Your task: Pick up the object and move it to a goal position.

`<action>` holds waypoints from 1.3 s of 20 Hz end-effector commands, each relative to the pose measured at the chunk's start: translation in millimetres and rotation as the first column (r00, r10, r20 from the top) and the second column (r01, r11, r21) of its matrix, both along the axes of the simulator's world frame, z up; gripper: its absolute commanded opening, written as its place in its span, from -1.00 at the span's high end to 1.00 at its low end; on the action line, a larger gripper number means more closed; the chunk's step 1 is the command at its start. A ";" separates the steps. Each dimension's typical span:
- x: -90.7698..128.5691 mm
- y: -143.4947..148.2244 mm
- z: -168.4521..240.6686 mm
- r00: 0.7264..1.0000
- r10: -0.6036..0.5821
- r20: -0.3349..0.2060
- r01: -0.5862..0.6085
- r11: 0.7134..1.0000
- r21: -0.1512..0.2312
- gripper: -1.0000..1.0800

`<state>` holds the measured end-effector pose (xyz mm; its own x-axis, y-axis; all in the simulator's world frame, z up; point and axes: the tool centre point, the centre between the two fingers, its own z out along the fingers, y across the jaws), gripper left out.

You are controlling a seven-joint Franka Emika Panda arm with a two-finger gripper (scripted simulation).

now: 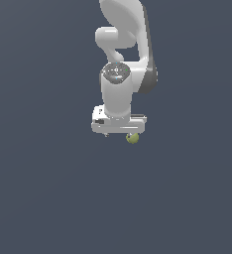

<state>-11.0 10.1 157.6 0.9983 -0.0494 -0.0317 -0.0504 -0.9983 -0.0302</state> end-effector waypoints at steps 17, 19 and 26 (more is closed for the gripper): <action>-3.5 -0.8 -9.4 1.000 0.016 -0.012 -0.016 1.000 -0.004 -0.92; -4.5 1.1 -10.7 1.000 0.002 -0.012 -0.002 1.000 -0.005 -0.92; -11.0 11.7 -18.1 0.997 -0.080 -0.010 0.079 0.997 -0.012 -0.92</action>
